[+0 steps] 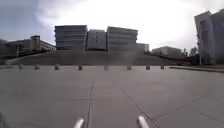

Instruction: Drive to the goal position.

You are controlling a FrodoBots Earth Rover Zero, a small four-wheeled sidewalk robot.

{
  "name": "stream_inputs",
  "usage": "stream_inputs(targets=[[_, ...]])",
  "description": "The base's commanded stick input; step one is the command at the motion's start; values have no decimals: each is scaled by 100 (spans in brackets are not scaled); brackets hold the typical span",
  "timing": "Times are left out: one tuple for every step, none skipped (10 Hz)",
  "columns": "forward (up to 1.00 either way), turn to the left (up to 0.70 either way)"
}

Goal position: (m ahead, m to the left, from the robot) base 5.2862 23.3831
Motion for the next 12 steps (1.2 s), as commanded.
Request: stream_inputs(targets=[[100, 27], [100, 27], [100, 27], [100, 27], [100, 27], [100, 27], [100, 27], [100, 27], [100, 27], [100, 27], [100, 6], [100, 0]])
